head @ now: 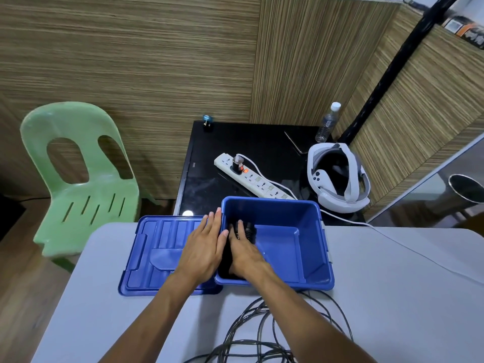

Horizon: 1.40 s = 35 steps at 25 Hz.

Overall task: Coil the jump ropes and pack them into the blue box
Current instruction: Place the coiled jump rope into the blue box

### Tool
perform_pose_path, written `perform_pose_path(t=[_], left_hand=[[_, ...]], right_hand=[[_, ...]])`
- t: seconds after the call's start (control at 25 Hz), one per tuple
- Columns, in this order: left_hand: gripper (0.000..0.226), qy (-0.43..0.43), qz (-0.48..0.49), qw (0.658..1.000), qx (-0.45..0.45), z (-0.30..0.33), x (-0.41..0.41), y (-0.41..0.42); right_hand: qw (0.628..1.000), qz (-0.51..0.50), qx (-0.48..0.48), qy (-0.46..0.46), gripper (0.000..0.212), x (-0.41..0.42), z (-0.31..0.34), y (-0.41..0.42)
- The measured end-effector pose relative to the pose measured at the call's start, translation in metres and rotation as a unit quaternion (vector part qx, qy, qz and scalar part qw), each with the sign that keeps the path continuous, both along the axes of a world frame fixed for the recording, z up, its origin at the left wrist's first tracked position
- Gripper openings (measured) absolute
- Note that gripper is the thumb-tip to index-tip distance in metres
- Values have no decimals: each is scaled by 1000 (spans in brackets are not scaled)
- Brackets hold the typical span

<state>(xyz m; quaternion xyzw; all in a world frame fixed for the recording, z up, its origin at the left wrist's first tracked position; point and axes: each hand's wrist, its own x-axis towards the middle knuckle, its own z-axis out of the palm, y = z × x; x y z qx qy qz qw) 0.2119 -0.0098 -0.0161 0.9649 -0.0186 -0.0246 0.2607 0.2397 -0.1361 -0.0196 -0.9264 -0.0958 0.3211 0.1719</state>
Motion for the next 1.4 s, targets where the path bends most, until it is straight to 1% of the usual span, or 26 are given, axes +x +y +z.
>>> perform_pose_path(t=[0.08, 0.2, 0.24, 0.36, 0.48, 0.56, 0.64, 0.72, 0.88, 1.0, 1.12, 1.16, 1.24, 1.4], left_hand=[[68, 1, -2, 1000, 27, 5, 2, 2], [64, 0, 2, 999, 47, 21, -3, -3], [70, 3, 7, 999, 49, 25, -7, -4], [98, 0, 25, 999, 47, 29, -22, -3], [108, 6, 29, 998, 48, 27, -32, 2], [105, -3, 29, 997, 65, 27, -31, 4], [93, -13, 32, 997, 76, 25, -27, 5], [85, -14, 37, 996, 78, 23, -20, 0], [92, -17, 27, 997, 67, 18, -7, -15], [91, -21, 26, 998, 54, 12, -1, -19], [89, -21, 26, 998, 53, 11, 2, -18], [91, -21, 26, 998, 54, 11, 2, -19], [94, -24, 25, 998, 50, 13, 1, -20], [85, -20, 24, 999, 43, 13, -1, -21]], right_hand=[[1000, 26, -8, -4, 114, 3, 16, -8], [1000, 15, 8, -9, 110, 1, 33, -17], [1000, -4, 10, -9, 107, -2, 34, -18], [997, -64, -21, -31, 89, -10, 29, -18], [992, -75, -62, -76, 81, -13, 23, -11], [988, -59, -91, -105, 84, -10, 20, -5], [988, -45, -105, -105, 95, -8, 15, -2], [987, -50, -116, -100, 97, -6, 11, -1], [985, -67, -102, -125, 78, 2, 5, 2], [991, -78, -61, -93, 71, 9, 15, -8], [990, -125, -2, -63, 58, 12, 27, -34], [990, -129, -10, -56, 62, 10, 28, -42], [990, -120, -58, -53, 73, 5, 25, -54], [989, -87, -104, -61, 86, -1, 14, -61]])
